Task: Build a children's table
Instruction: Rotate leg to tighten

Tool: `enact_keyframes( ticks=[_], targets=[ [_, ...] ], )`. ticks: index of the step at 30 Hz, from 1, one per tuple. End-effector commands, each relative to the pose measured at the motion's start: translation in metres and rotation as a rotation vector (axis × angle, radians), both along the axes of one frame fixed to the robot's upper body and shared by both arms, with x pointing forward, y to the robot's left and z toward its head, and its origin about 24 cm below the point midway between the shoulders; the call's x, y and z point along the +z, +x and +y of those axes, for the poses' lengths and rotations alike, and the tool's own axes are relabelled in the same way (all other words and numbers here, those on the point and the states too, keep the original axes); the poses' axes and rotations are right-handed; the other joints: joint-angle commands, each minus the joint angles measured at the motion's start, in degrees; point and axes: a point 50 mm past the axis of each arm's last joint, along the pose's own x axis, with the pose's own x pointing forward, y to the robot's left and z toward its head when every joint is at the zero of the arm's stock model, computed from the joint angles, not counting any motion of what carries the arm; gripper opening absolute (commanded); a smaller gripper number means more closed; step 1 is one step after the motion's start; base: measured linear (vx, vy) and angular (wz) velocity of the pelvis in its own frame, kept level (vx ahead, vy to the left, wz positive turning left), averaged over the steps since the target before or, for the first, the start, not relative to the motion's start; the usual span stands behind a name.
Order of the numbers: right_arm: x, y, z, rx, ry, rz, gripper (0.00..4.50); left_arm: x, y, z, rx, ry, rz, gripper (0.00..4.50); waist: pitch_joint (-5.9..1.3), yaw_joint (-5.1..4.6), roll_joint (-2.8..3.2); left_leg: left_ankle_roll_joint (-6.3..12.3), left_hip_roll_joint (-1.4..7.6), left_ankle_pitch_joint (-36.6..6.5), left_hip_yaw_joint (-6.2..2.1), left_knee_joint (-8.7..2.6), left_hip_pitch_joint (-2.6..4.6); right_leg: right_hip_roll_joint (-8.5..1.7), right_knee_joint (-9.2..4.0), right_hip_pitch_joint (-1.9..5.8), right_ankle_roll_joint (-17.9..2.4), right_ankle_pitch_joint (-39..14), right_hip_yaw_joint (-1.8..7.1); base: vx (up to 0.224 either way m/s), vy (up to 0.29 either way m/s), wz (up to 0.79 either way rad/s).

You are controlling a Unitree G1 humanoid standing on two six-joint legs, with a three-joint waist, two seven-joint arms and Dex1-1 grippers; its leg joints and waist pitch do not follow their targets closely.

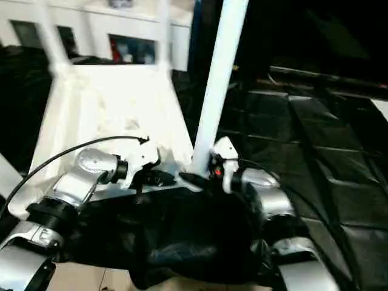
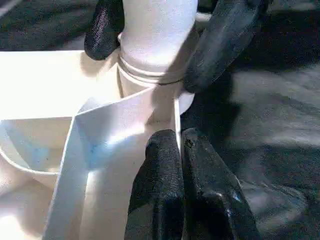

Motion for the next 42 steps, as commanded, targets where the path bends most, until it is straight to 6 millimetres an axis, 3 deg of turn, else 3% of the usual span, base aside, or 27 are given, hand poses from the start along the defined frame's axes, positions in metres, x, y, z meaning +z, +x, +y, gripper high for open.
enact_keyframes(
  ticks=[1,3,7,15,18,20,23,24,27,30,31,36,42],
  targets=[
    [0.002,-0.013,0.023,0.205,0.027,0.038,3.31,-0.002,-0.005,-0.017,-0.068,-0.046,0.008,0.00,-3.01,-0.01,-0.09,3.67,-0.73,-15.5,1.32,-3.61,-0.02,-1.09,-3.61,2.77,-12.8,-13.8,1.03,0.000,0.000,0.00],
    [0.000,-0.016,0.023,0.226,0.022,0.050,3.31,-0.002,-0.004,-0.015,-0.067,-0.043,0.008,0.00,-2.95,0.12,-0.10,3.37,-0.75,-15.1,1.33,-3.65,-0.11,-1.08,-3.65,2.79,-12.4,-14.4,1.01,0.000,0.000,0.00],
    [-0.001,-0.019,0.025,0.228,0.029,0.060,2.89,-0.001,-0.003,-0.012,-0.071,-0.036,0.004,0.00,-3.00,0.24,-0.01,2.45,-0.75,-15.4,1.29,-3.65,-0.06,-1.27,-3.80,2.64,-11.5,-16.5,1.02,0.000,0.000,0.00],
    [-0.001,-0.019,0.029,0.147,0.053,0.060,2.60,-0.001,-0.002,-0.012,-0.037,-0.045,0.001,0.00,-3.07,0.26,0.01,2.45,-0.82,-14.1,1.31,-3.60,-0.11,-1.09,-3.51,2.79,-11.9,-13.8,1.01,0.000,0.000,0.00],
    [-0.011,-0.004,0.030,-0.072,-0.031,0.029,2.59,-0.001,0.006,-0.017,0.106,-0.059,-0.038,0.00,-2.87,-0.16,0.01,1.17,-0.90,-16.2,1.14,-3.82,-0.19,-1.27,-3.92,2.54,-10.6,-18.6,0.94,0.000,0.000,0.00],
    [-0.015,0.000,0.031,-0.144,-0.063,0.024,2.54,-0.001,0.008,-0.019,0.141,-0.063,-0.044,0.00,-2.78,-0.85,-0.01,-0.02,-1.01,-17.5,0.91,-3.95,-0.29,-1.26,-4.25,2.52,-9.2,-22.8,0.81,0.000,0.000,0.00],
    [-0.026,0.014,0.031,-0.416,-0.133,0.057,2.54,-0.001,0.007,-0.030,0.196,-0.078,-0.044,0.00,-2.74,-2.04,-0.22,-0.62,-1.29,-18.2,0.67,-3.97,-0.54,-1.34,-4.69,2.47,-7.2,-27.4,0.69,0.000,0.000,0.00],
    [-0.029,0.018,0.032,-0.502,-0.144,0.076,2.49,-0.003,0.003,-0.036,0.200,-0.087,-0.036,0.00,-2.83,-2.24,-0.07,-0.66,-1.26,-17.5,0.55,-4.02,-0.73,-1.38,-4.75,2.62,-6.6,-27.7,0.67,0.000,0.000,0.00],
    [-0.031,0.022,0.042,-0.594,-0.135,0.090,2.45,-0.005,-0.003,-0.051,0.200,-0.101,-0.032,0.00,-2.88,-2.63,-0.12,0.18,-1.29,-18.0,0.79,-3.74,-0.32,-1.12,-4.92,2.16,-7.2,-26.0,0.76,0.000,0.000,0.00],
    [-0.028,0.025,0.055,-0.607,-0.117,0.065,2.45,-0.006,-0.009,-0.063,0.190,-0.115,-0.023,0.00,-2.97,-3.11,0.04,0.59,-1.20,-17.1,0.80,-3.84,-0.61,-0.94,-4.40,2.32,-8.7,-21.9,0.77,0.000,0.000,0.00],
    [-0.028,0.025,0.056,-0.606,-0.117,0.063,3.01,-0.006,-0.009,-0.064,0.190,-0.116,-0.023,0.00,-3.02,-3.29,0.10,0.68,-1.15,-17.4,0.81,-3.82,-0.62,-0.91,-4.27,2.34,-9.1,-20.9,0.75,0.000,0.000,0.00],
    [-0.018,0.024,0.062,-0.474,-0.044,0.045,3.43,-0.005,-0.008,-0.062,0.188,-0.101,-0.034,0.00,-3.11,-3.07,0.11,2.13,-1.22,-16.4,1.12,-3.63,-0.51,-0.71,-4.17,2.53,-10.4,-17.3,0.86,0.000,0.000,0.00],
    [-0.007,0.023,0.049,-0.314,-0.009,-0.060,3.43,-0.004,-0.011,-0.049,0.117,-0.100,-0.020,0.00,-3.25,-2.80,0.08,2.94,-1.11,-15.3,1.25,-3.44,-0.49,-0.90,-4.04,2.65,-11.3,-15.9,0.91,0.000,0.000,0.00]
  ],
)
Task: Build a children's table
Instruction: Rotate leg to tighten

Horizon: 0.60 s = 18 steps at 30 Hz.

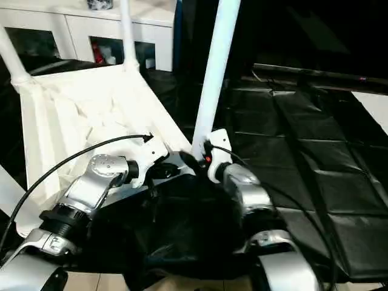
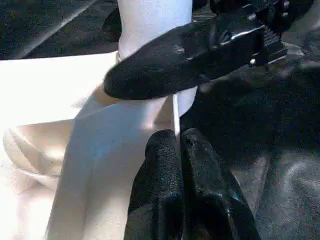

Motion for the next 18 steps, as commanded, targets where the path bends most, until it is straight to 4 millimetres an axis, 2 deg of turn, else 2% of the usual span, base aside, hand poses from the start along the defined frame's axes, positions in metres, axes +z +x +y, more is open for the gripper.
enact_keyframes(
  ticks=[1,4,6,7,10,12,16,17,18],
  targets=[
    [0.003,-0.009,0.017,0.206,0.020,-0.012,3.43,0.000,-0.017,-0.028,-0.221,-0.089,0.039,0.00,-3.03,0.52,-0.08,3.48,-1.08,-14.6,1.39,-3.16,-0.67,-0.94,-3.92,2.88,-11.8,-14.7,0.99,0.000,0.000,0.00],
    [0.008,-0.022,0.012,0.414,0.068,0.011,3.43,0.001,-0.017,-0.020,-0.271,-0.081,0.048,0.00,-3.00,1.36,-0.13,5.32,-1.01,-12.9,1.48,-3.03,-0.47,-0.68,-3.66,3.08,-12.7,-11.2,1.00,0.000,0.000,0.00],
    [0.009,-0.028,0.008,0.485,0.066,0.017,3.43,0.002,-0.016,-0.017,-0.291,-0.078,0.045,0.00,-2.96,1.94,-0.20,5.66,-0.92,-12.6,1.69,-2.96,-0.17,-0.77,-3.58,2.82,-13.4,-10.5,1.07,0.000,0.000,0.00],
    [0.009,-0.031,0.006,0.518,0.067,0.031,3.43,0.002,-0.016,-0.015,-0.297,-0.078,0.051,0.00,-2.95,2.03,-0.16,5.38,-0.86,-12.7,1.67,-3.02,-0.22,-0.85,-3.46,2.80,-13.7,-10.5,1.09,0.000,0.000,0.00],
    [0.009,-0.046,-0.002,0.673,0.079,0.112,3.43,0.004,-0.011,-0.007,-0.325,-0.073,0.063,0.00,-2.71,2.60,-0.18,4.84,-0.85,-15.0,1.66,-3.11,0.07,-0.80,-3.81,2.71,-12.7,-13.9,1.08,0.000,0.000,0.00],
    [0.008,-0.048,-0.002,0.698,0.075,0.124,3.43,0.004,-0.010,-0.006,-0.330,-0.068,0.065,0.00,-2.66,2.83,-0.26,4.18,-0.79,-16.4,1.58,-3.22,0.04,-1.05,-4.03,2.62,-12.0,-16.5,1.13,0.000,0.000,0.00],
    [0.006,-0.057,-0.002,0.767,0.072,0.172,3.09,0.004,-0.007,-0.001,-0.341,-0.038,0.065,0.00,-2.61,3.05,-0.29,3.03,-0.91,-16.8,1.41,-3.35,-0.03,-1.14,-4.42,2.50,-10.0,-20.3,1.12,0.000,0.000,0.00],
    [0.006,-0.057,-0.002,0.769,0.072,0.172,3.05,0.004,-0.006,-0.001,-0.342,-0.038,0.066,0.00,-2.68,3.08,-0.37,2.95,-0.89,-16.6,1.42,-3.32,-0.03,-1.16,-4.36,2.51,-10.0,-20.1,1.13,0.000,0.000,0.00],
    [0.006,-0.058,-0.002,0.773,0.073,0.176,2.82,0.004,-0.006,-0.001,-0.347,-0.036,0.065,0.00,-2.63,3.15,-0.25,2.89,-0.87,-16.4,1.39,-3.36,-0.17,-1.19,-4.28,2.56,-10.0,-19.8,1.12,0.000,0.000,0.00]
  ],
)
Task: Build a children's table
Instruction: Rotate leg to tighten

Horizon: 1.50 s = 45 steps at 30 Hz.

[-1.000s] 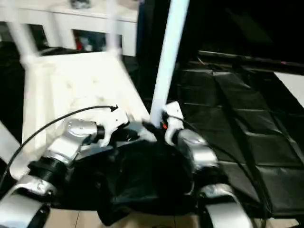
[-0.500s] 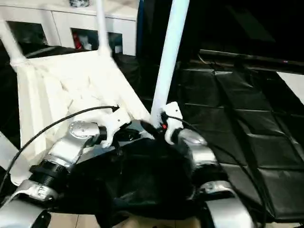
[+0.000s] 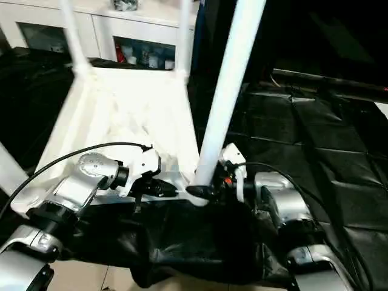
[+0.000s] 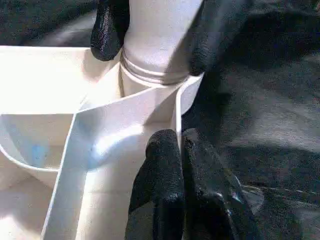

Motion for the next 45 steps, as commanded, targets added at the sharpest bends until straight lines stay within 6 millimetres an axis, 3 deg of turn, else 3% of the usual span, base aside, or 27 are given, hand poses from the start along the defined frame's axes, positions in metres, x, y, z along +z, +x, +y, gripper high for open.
enact_keyframes(
  ticks=[1,6,11,14,16,18,19,23,24,27,30,31,37,43,45],
  targets=[
    [-0.003,-0.019,0.039,0.258,0.056,0.054,2.74,0.005,0.005,-0.015,0.007,-0.036,-0.039,0.00,-2.70,-0.11,-0.39,2.73,-0.91,-16.1,1.26,-3.65,-0.21,-1.11,-4.40,2.44,-9.8,-19.8,0.98,0.000,0.000,0.00],
    [-0.001,-0.019,0.040,0.242,0.063,0.055,2.62,0.004,0.005,-0.017,0.004,-0.041,-0.040,0.00,-2.81,-0.12,-0.39,2.45,-0.92,-15.8,1.21,-3.62,-0.24,-1.13,-4.30,2.47,-9.8,-19.7,0.91,0.000,0.000,0.00],
    [-0.005,-0.010,0.043,0.094,0.061,0.035,2.61,0.003,0.006,-0.020,0.060,-0.057,-0.046,0.00,-2.76,-0.19,-0.46,2.19,-0.94,-15.7,1.20,-3.66,-0.37,-1.16,-4.31,2.43,-9.6,-20.3,0.89,0.000,0.000,0.00],
    [-0.012,-0.004,0.047,-0.010,0.008,0.020,2.58,0.002,0.007,-0.025,0.106,-0.068,-0.052,0.00,-2.59,-0.58,-0.48,1.13,-0.98,-17.0,0.98,-3.86,-0.38,-1.28,-4.69,2.24,-8.1,-24.5,0.75,0.000,0.000,0.00],
    [-0.019,0.007,0.049,-0.171,-0.039,0.003,2.52,0.001,0.008,-0.031,0.153,-0.081,-0.057,0.00,-2.52,-1.29,-0.51,0.25,-1.04,-17.8,0.85,-3.93,-0.47,-1.32,-4.78,2.03,-7.4,-26.5,0.70,0.000,0.000,0.00],
    [-0.024,0.017,0.049,-0.331,-0.074,0.012,2.50,0.000,0.007,-0.037,0.179,-0.090,-0.059,0.00,-2.52,-2.03,-0.64,-0.36,-1.17,-18.4,0.63,-4.04,-0.79,-1.32,-4.79,2.21,-6.8,-28.3,0.52,0.000,0.000,0.00],
    [-0.029,0.025,0.049,-0.480,-0.098,0.034,2.44,-0.001,0.006,-0.044,0.205,-0.099,-0.058,0.00,-2.63,-2.63,-0.60,-1.19,-1.33,-17.9,0.32,-4.16,-1.11,-1.41,-4.88,2.49,-5.5,-30.1,0.31,0.000,0.000,0.00],
    [-0.033,0.032,0.056,-0.632,-0.122,0.057,2.32,-0.002,0.000,-0.060,0.216,-0.106,-0.066,0.00,-2.61,-3.36,-0.69,0.12,-1.41,-19.9,0.55,-3.80,-0.45,-1.11,-5.43,1.77,-6.0,-29.5,0.44,0.000,0.000,0.00],
    [-0.033,0.031,0.059,-0.625,-0.129,0.046,2.32,-0.002,-0.002,-0.063,0.211,-0.109,-0.064,0.00,-2.64,-3.40,-0.63,0.27,-1.36,-20.0,0.59,-3.79,-0.44,-1.09,-5.40,1.75,-6.1,-29.0,0.48,0.000,0.000,0.00],
    [-0.030,0.029,0.070,-0.549,-0.098,0.019,2.91,-0.001,-0.006,-0.071,0.195,-0.121,-0.061,0.00,-2.70,-3.44,-0.59,0.90,-1.23,-20.5,0.64,-3.87,-0.56,-0.85,-5.18,1.85,-7.3,-25.6,0.52,0.000,0.000,0.00],
    [-0.027,0.031,0.071,-0.530,-0.066,0.021,2.96,-0.001,-0.005,-0.071,0.208,-0.114,-0.067,0.00,-2.79,-3.50,-0.57,1.41,-1.20,-20.3,0.79,-3.84,-0.51,-0.74,-4.90,1.90,-8.5,-22.9,0.66,0.000,0.000,0.00],
    [-0.025,0.032,0.070,-0.515,-0.067,0.004,3.31,-0.001,-0.004,-0.069,0.209,-0.111,-0.070,0.00,-2.81,-3.49,-0.36,1.48,-1.20,-20.1,0.83,-3.82,-0.47,-0.76,-4.84,1.89,-8.9,-22.2,0.72,0.000,0.000,0.00],
    [-0.013,0.036,0.056,-0.459,-0.061,-0.128,3.39,0.001,-0.003,-0.063,0.176,-0.109,-0.073,0.00,-2.91,-3.27,-0.44,1.99,-1.15,-19.1,0.96,-3.71,-0.55,-0.83,-4.75,2.14,-9.7,-20.7,0.73,0.000,0.000,0.00],
    [-0.001,0.014,0.044,-0.073,0.056,-0.082,3.39,0.004,-0.006,-0.050,0.078,-0.113,-0.058,0.00,-3.00,-2.01,-0.58,5.47,-0.97,-15.0,1.42,-3.32,-0.46,-0.61,-4.14,2.65,-12.2,-13.3,0.91,0.000,0.000,0.00],
    [-0.001,0.008,0.042,-0.004,0.063,-0.061,3.39,0.004,-0.006,-0.047,0.064,-0.113,-0.049,0.00,-2.99,-1.62,-0.50,5.31,-0.92,-13.9,1.46,-3.42,-0.40,-0.72,-3.98,2.56,-12.6,-12.7,0.90,0.000,0.000,0.00]
  ],
)
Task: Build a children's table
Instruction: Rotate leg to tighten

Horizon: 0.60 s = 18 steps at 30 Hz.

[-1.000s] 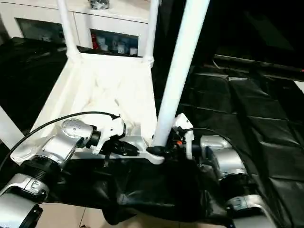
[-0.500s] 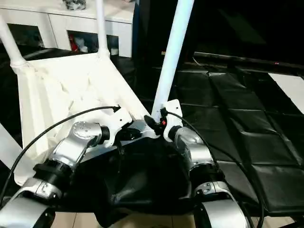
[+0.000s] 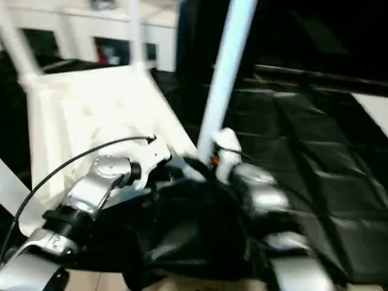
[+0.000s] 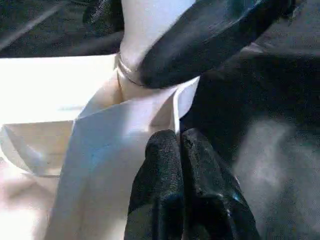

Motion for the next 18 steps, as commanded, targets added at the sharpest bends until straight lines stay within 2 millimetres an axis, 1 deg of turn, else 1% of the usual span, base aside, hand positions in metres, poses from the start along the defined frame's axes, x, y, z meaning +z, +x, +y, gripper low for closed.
enact_keyframes(
  ticks=[1,2,3,4,5,6,7,8,9,10,11,12,13,15,16,17,18],
  targets=[
    [-0.005,-0.020,0.029,0.282,0.022,0.070,3.39,0.005,-0.011,-0.028,-0.168,-0.087,0.002,0.00,-2.74,0.26,-0.16,5.09,-0.96,-13.7,1.56,-3.07,-0.25,-0.77,-3.95,2.86,-12.6,-12.9,1.01,0.000,0.000,0.00],
    [-0.005,-0.023,0.028,0.318,0.020,0.083,3.39,0.005,-0.011,-0.026,-0.184,-0.087,0.005,0.00,-2.81,0.34,-0.18,5.03,-0.90,-13.6,1.58,-3.01,-0.17,-0.81,-3.82,2.84,-12.7,-12.6,1.04,0.000,0.000,0.00],
    [-0.005,-0.023,0.028,0.318,0.020,0.083,3.39,0.005,-0.011,-0.026,-0.184,-0.087,0.005,0.00,-2.76,0.55,-0.16,5.08,-0.87,-13.7,1.61,-3.03,-0.13,-0.84,-3.83,2.79,-12.8,-12.4,1.08,0.000,0.000,0.00],
    [-0.006,-0.028,0.026,0.356,0.018,0.102,3.39,0.005,-0.011,-0.023,-0.198,-0.085,0.012,0.00,-2.64,0.58,-0.12,4.73,-0.86,-14.5,1.53,-3.21,-0.22,-0.89,-3.92,2.75,-12.5,-13.9,1.00,0.000,0.000,0.00],
    [-0.008,-0.031,0.026,0.388,0.015,0.117,3.22,0.005,-0.010,-0.020,-0.202,-0.078,0.012,0.00,-2.61,0.73,-0.09,4.17,-0.89,-15.3,1.50,-3.24,-0.17,-0.99,-4.10,2.72,-11.9,-15.9,0.99,0.000,0.000,0.00],
    [-0.008,-0.031,0.026,0.388,0.015,0.117,3.22,0.005,-0.010,-0.020,-0.202,-0.078,0.012,0.00,-2.53,0.77,-0.09,4.00,-0.93,-15.9,1.51,-3.26,-0.11,-0.95,-4.28,2.63,-11.5,-16.9,1.01,0.000,0.000,0.00],
    [-0.009,-0.037,0.025,0.437,0.014,0.142,3.05,0.004,-0.005,-0.013,-0.195,-0.062,0.015,0.00,-2.47,0.86,-0.07,3.56,-0.92,-16.9,1.42,-3.34,-0.09,-1.00,-4.41,2.56,-10.8,-18.9,1.02,0.000,0.000,0.00],
    [-0.009,-0.038,0.025,0.447,0.014,0.147,3.02,0.004,-0.005,-0.012,-0.193,-0.059,0.016,0.00,-2.55,1.07,-0.14,3.35,-0.93,-17.1,1.47,-3.27,0.11,-1.07,-4.56,2.45,-10.2,-19.8,1.11,0.000,0.000,0.00],
    [-0.009,-0.039,0.026,0.459,0.017,0.153,2.96,0.004,-0.002,-0.010,-0.187,-0.049,0.012,0.00,-2.43,1.16,0.10,3.18,-0.94,-17.5,1.45,-3.35,0.18,-1.05,-4.66,2.33,-10.2,-20.2,1.16,0.000,0.000,0.00],
    [-0.009,-0.039,0.026,0.459,0.017,0.153,2.85,0.004,-0.002,-0.010,-0.187,-0.049,0.012,0.00,-2.51,1.21,-0.06,2.99,-0.94,-17.8,1.45,-3.32,0.25,-1.02,-4.61,2.31,-10.1,-20.2,1.16,0.000,0.000,0.00],
    [-0.009,-0.039,0.026,0.459,0.017,0.153,2.85,0.004,-0.002,-0.010,-0.187,-0.049,0.012,0.00,-2.53,1.19,-0.10,2.90,-0.94,-17.6,1.39,-3.36,0.10,-1.00,-4.49,2.44,-10.2,-19.8,1.14,0.000,0.000,0.00],
    [-0.008,-0.042,0.027,0.478,0.022,0.163,2.68,0.005,0.001,-0.006,-0.181,-0.036,0.006,0.00,-2.46,1.18,-0.08,2.73,-0.99,-17.4,1.30,-3.47,-0.17,-1.01,-4.52,2.56,-9.9,-20.3,1.06,0.000,0.000,0.00],
    [-0.008,-0.042,0.027,0.478,0.022,0.163,2.68,0.005,0.001,-0.006,-0.181,-0.036,0.006,0.00,-2.51,1.24,0.05,2.48,-0.98,-17.6,1.32,-3.43,0.01,-1.07,-4.61,2.44,-9.6,-20.8,1.08,0.000,0.000,0.00],
    [-0.008,-0.043,0.028,0.485,0.024,0.167,2.49,0.005,0.002,-0.005,-0.179,-0.031,0.003,0.00,-2.51,1.26,-0.05,2.39,-1.00,-17.4,1.28,-3.46,-0.12,-1.06,-4.58,2.56,-9.6,-20.7,1.07,0.000,0.000,0.00],
    [-0.008,-0.044,0.028,0.487,0.025,0.171,2.41,0.005,0.003,-0.004,-0.177,-0.028,0.002,0.00,-2.51,1.26,0.23,2.21,-0.96,-17.7,1.25,-3.52,-0.05,-1.06,-4.65,2.52,-9.5,-20.9,1.06,0.000,0.000,0.00],
    [-0.008,-0.046,0.029,0.488,0.029,0.175,2.41,0.006,0.003,-0.003,-0.178,-0.027,0.001,0.00,-2.56,1.31,0.09,2.16,-0.96,-17.6,1.22,-3.49,-0.14,-1.14,-4.57,2.64,-9.5,-20.8,1.05,0.000,0.000,0.00],
    [-0.008,-0.046,0.029,0.487,0.029,0.175,2.35,0.006,0.003,-0.003,-0.178,-0.027,0.001,0.00,-2.56,1.34,0.09,2.15,-0.95,-17.5,1.21,-3.51,-0.14,-1.13,-4.57,2.63,-9.5,-20.8,1.04,0.000,0.000,0.00]
  ],
)
